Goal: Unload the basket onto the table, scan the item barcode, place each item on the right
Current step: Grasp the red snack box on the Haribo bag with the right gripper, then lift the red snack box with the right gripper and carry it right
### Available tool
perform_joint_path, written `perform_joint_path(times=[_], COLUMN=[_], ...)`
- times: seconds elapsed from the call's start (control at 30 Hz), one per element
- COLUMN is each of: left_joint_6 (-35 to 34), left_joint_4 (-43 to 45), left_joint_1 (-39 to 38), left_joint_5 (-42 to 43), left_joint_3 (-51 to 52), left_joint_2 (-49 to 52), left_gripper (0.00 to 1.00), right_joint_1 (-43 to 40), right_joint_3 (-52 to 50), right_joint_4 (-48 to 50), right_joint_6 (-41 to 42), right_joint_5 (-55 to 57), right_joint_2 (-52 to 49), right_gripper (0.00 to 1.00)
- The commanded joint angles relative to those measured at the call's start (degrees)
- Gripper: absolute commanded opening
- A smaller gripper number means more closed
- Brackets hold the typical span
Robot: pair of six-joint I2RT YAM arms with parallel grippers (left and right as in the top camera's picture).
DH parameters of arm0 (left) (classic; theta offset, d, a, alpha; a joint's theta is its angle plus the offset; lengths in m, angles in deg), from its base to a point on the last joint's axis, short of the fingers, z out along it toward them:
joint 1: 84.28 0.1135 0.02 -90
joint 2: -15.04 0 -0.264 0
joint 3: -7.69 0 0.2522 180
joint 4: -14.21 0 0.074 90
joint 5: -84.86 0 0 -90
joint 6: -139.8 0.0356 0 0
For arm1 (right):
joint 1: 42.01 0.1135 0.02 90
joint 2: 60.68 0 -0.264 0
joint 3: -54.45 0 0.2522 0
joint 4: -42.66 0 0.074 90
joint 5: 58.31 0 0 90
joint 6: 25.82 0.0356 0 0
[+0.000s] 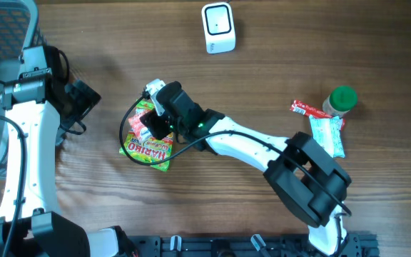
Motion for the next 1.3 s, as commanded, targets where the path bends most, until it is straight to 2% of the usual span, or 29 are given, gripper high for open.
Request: perform_joint_path(times=[0.0, 0.3, 0.87, 0.93, 1.0, 1.07, 1.17, 1.27], left_joint_6=[-0.7, -0.7, -0.7, -0.7, -0.7, -0.7, -0.7, -0.7], left_joint_4=[-0.07, -0.07, -0.07, -0.07, -0.07, -0.07, -0.07, -0.07], left_joint_1=[0.37, 0.37, 0.37, 0.35, 0.35, 0.35, 0.35, 0.35], left_joint_5=[0.28, 0.28, 0.28, 0.28, 0.28, 0.28, 0.28, 0.28], left_joint_3=[-0.04, -0.04, -0.04, -0.04, -0.04, -0.04, -0.04, -0.04], left_joint_2=[0.37, 0.37, 0.37, 0.37, 0.37, 0.37, 0.37, 0.37], left_gripper=[1.0, 1.0, 1.0, 1.0, 1.0, 1.0, 1.0, 1.0], right_joint_1=[0.7, 0.7, 0.96, 0.96, 0.96, 0.46, -2.49, -6.71], right_joint_3=[0.72, 0.42, 0.13, 0.13, 0.15, 0.15, 0.15, 0.15], right_joint_4=[0.04, -0.28, 0.44, 0.42, 0.59, 0.61, 0.5, -1.4], right_joint_6=[-0.92, 2.19, 2.08, 2.12, 2.12, 2.12, 3.06, 8.28], right_joint_5=[-1.95, -2.21, -1.99, -2.03, -3.41, -6.99, -17.11, -24.94], right_joint_2=[-2.21, -2.64, -5.79, -5.79, -5.68, -4.7, -0.11, 4.9], right_gripper=[0.39, 0.38, 0.39, 0.35, 0.22, 0.05, 0.04, 0.04])
